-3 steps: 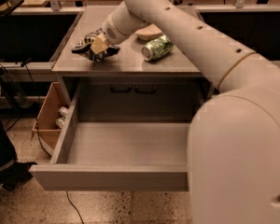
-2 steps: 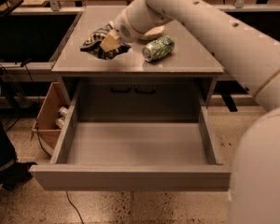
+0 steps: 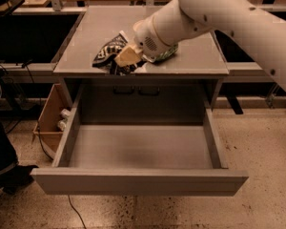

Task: Place blue chip bag into top drawer

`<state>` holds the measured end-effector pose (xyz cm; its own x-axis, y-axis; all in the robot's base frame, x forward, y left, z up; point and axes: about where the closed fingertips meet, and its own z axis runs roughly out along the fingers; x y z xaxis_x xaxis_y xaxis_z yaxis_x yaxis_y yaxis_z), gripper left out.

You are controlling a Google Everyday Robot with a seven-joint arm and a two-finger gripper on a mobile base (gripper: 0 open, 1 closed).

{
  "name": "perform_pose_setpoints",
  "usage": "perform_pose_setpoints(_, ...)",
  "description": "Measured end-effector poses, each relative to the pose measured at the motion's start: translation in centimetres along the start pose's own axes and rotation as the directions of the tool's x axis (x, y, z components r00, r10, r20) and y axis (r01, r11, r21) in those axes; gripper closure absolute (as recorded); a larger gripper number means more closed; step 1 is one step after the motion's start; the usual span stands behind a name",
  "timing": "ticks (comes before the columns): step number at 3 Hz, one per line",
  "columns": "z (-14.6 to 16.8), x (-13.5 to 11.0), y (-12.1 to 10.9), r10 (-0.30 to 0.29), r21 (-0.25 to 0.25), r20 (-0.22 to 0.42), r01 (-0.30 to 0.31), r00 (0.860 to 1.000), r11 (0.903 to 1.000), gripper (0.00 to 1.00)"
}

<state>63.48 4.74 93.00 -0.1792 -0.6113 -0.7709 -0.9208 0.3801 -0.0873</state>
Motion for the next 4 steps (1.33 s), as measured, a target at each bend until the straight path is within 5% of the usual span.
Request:
perform_pose_setpoints(1, -1.6, 2.5, 2.8, -0.016, -0.033, -0.008, 0.016, 1.000, 0.9993, 1.00)
perform_pose_setpoints(2, -1.6, 2.5, 2.8, -0.016, -0.033, -0.007, 0.016, 1.000, 0.9993, 1.00)
perform_pose_setpoints(4, 1.4, 6.4, 5.4, 0.011, -0.058, 0.007, -0.010, 1.000, 0.9983, 1.00)
